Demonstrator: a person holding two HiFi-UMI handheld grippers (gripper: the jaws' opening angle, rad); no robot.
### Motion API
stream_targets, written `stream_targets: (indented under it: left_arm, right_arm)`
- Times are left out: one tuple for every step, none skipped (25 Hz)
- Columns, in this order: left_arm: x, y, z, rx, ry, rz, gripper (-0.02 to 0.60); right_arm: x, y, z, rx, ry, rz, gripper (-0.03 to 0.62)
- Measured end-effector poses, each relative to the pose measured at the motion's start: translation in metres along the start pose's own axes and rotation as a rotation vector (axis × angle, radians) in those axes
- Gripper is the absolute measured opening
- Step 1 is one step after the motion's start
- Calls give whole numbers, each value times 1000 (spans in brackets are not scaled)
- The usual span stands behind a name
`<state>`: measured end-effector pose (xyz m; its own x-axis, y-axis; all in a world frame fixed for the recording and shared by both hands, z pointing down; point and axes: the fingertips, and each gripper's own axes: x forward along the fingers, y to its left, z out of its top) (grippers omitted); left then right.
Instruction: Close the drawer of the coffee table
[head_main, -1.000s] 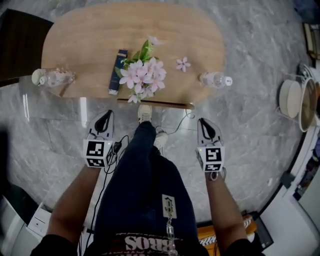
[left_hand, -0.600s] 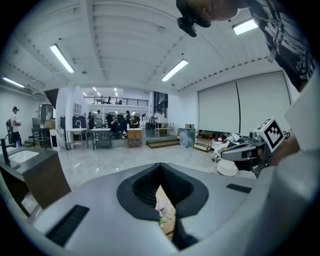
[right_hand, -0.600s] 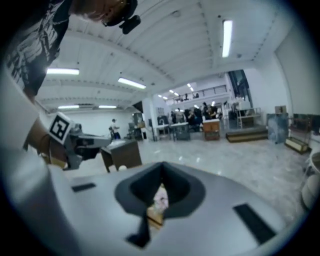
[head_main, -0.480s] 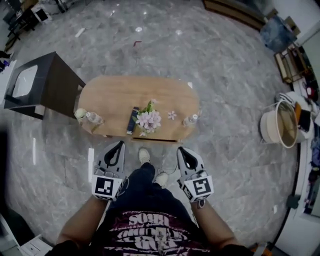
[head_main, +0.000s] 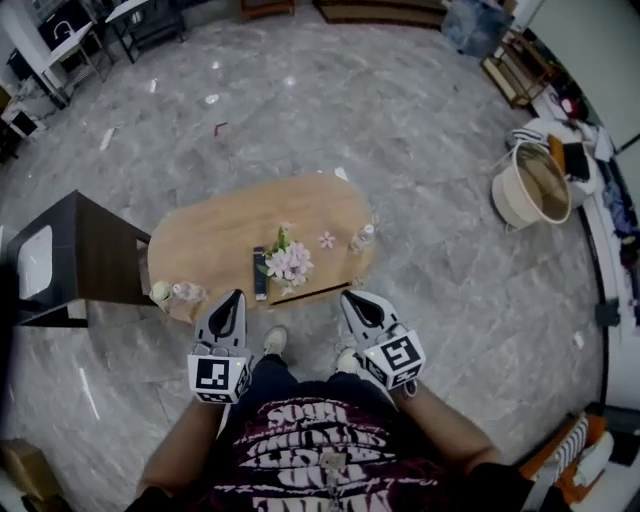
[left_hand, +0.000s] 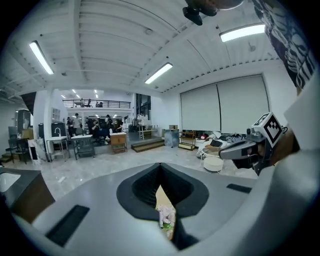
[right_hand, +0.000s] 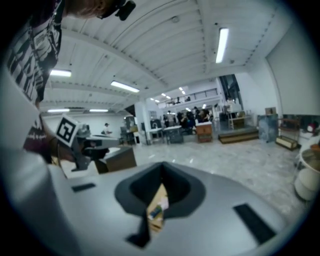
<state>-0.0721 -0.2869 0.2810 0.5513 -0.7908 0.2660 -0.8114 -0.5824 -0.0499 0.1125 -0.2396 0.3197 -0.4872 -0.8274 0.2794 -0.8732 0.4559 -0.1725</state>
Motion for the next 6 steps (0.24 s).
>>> stream_targets:
  left_arm:
    - [4,9,0,2,-3,-25,21]
    - [8,19,1,4,-7,-48,20]
    - [11,29,1,5,-10,-70,21]
    - [15,41,1,6,-13,-90,20]
    - [18,52,0,7,-14,-108,21]
    - [22,64,-2,7,-15,-125,21]
  right_arm:
    - [7,2,2,13,-1,-24,34]
    - [16,6,4,23,-4,-46,34]
    - [24,10,6,32,-6,-65,34]
    - [34,14,8,39,-8,-82,34]
    - [43,19,10,45,-10,-99,34]
    - [53,23,12,51,-12,-116,34]
